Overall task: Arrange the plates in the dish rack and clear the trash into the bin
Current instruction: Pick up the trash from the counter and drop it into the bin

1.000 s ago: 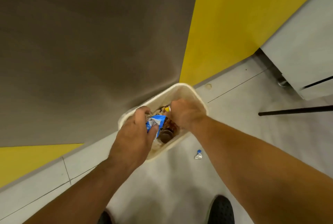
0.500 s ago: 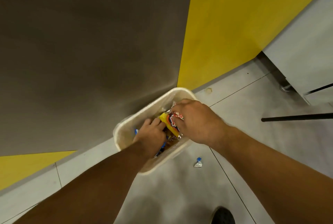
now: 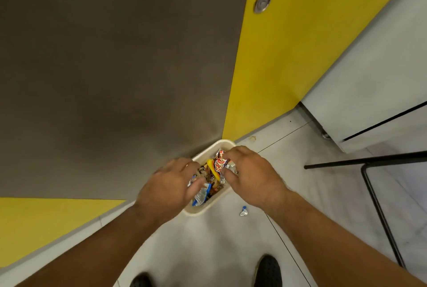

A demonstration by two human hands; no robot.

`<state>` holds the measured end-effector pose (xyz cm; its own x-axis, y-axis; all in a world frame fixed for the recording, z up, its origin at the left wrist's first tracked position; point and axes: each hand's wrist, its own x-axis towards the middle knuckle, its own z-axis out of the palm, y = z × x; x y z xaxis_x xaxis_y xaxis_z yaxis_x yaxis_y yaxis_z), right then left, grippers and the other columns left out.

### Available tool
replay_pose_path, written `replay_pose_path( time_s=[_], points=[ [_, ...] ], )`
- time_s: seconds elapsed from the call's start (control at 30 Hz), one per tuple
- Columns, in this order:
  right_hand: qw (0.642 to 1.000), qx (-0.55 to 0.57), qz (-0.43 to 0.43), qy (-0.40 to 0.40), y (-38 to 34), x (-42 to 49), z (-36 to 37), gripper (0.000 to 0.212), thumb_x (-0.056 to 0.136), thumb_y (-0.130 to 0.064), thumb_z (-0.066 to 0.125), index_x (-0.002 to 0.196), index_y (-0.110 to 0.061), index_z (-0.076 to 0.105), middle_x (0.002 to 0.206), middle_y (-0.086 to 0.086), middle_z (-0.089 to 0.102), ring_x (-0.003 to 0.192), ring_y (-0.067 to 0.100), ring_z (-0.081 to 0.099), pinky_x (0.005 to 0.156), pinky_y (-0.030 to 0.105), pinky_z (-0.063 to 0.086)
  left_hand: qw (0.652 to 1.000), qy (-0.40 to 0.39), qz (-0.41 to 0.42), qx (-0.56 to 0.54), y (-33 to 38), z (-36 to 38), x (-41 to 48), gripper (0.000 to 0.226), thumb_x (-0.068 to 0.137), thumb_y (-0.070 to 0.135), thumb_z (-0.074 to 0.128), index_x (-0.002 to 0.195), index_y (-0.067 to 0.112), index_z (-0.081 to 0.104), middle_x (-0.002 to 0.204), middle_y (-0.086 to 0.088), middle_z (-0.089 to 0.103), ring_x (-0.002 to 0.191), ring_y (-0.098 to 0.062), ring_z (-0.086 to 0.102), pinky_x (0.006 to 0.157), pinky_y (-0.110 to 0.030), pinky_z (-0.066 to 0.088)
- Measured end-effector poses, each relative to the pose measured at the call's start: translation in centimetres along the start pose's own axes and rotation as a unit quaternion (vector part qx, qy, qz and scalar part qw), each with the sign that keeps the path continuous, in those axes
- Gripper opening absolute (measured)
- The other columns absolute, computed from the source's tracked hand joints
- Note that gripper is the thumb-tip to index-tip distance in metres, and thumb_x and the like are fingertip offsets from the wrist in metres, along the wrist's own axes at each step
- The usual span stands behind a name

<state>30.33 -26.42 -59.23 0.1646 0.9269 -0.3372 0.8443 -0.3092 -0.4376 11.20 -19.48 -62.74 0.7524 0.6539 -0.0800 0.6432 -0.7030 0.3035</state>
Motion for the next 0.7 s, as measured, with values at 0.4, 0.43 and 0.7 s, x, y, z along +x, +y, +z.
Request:
replay_pose_path(
  time_s=[0.4,0.43,0.7],
  points=[
    [0.986,0.032,-0.023,0.162,-15.2,-13.5,-19.4,0.027,0.091,-0.030,0.059,0.117,-0.021,0.061,0.122,-0.003,0.059,0.110,0.016,0.056,0.087,0.020,0.038,0.984,0.156,0.087,0.018,7.6,-32.2,-10.4,0.040,0.093,0.049,0.038,0.113,0.022,0.059,0.112,0.001,0.062,0.103,-0.014,0.050,0.082,-0.023,0.037],
    [0.983,0.027,-0.037,0.177,-17.1,-14.2,-21.0,0.028,0.090,-0.030,0.058,0.116,-0.020,0.062,0.120,-0.001,0.060,0.108,0.016,0.057,0.086,0.018,0.037,0.981,0.170,0.088,0.020,7.7,-34.4,-11.0,0.043,0.093,0.049,0.038,0.113,0.020,0.062,0.113,0.000,0.063,0.105,-0.014,0.051,0.082,-0.021,0.038],
    [0.958,-0.016,-0.090,0.271,-31.0,-18.7,-31.4,0.040,0.089,-0.040,0.053,0.122,-0.019,0.059,0.124,0.000,0.059,0.116,0.019,0.053,0.095,0.027,0.042,0.967,0.236,0.094,0.016,6.2,-50.7,-14.1,0.047,0.090,0.054,0.041,0.120,0.022,0.058,0.122,0.001,0.060,0.111,-0.014,0.047,0.078,-0.033,0.051]
  ],
)
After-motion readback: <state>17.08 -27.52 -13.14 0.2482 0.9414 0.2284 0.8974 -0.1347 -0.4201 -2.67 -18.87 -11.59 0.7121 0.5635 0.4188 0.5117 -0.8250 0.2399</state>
